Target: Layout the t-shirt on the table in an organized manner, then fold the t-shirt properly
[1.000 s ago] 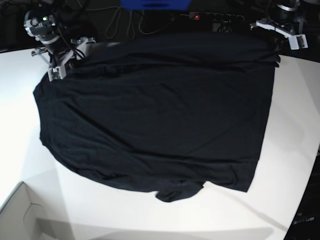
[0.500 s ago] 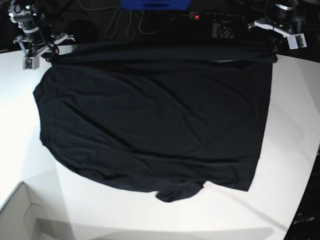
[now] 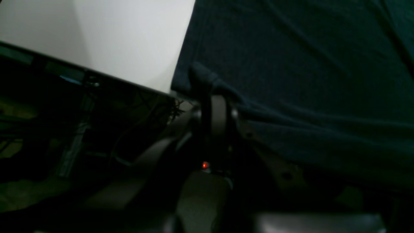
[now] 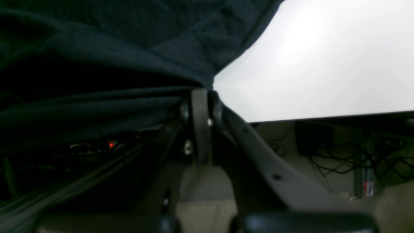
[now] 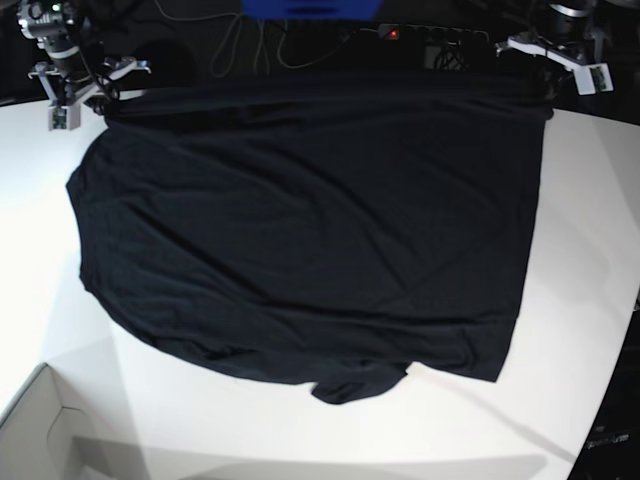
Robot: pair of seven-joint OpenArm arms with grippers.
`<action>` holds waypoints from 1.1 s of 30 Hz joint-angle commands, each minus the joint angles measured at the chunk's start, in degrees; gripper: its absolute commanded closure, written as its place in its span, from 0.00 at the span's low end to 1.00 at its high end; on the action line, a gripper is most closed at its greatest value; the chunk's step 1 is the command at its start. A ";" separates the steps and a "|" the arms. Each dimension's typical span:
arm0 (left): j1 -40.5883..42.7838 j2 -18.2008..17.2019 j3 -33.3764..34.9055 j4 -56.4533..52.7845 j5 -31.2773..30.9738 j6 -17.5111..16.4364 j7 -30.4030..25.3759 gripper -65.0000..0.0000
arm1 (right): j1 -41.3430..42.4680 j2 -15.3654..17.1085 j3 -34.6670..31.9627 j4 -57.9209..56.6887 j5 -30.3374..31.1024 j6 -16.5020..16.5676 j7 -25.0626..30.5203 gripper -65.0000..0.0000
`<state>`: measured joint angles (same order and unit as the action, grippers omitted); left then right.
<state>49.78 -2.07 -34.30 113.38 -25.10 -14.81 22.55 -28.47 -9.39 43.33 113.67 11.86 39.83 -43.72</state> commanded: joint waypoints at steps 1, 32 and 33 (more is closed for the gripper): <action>0.73 -0.26 -0.55 1.03 -0.35 0.17 -1.31 1.00 | -0.41 0.39 0.14 0.84 0.23 0.17 1.04 1.00; -11.14 -0.79 -6.88 0.33 0.18 0.17 9.76 1.00 | 8.64 0.39 -10.06 0.66 -11.02 0.17 0.60 1.00; -11.76 -0.62 -7.85 0.33 0.09 0.17 11.17 1.00 | 8.91 0.39 -10.58 0.66 -11.02 0.17 0.60 1.00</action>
<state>37.47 -2.07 -41.50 112.81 -24.91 -15.07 35.57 -19.68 -9.23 32.67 113.58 0.36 39.83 -44.16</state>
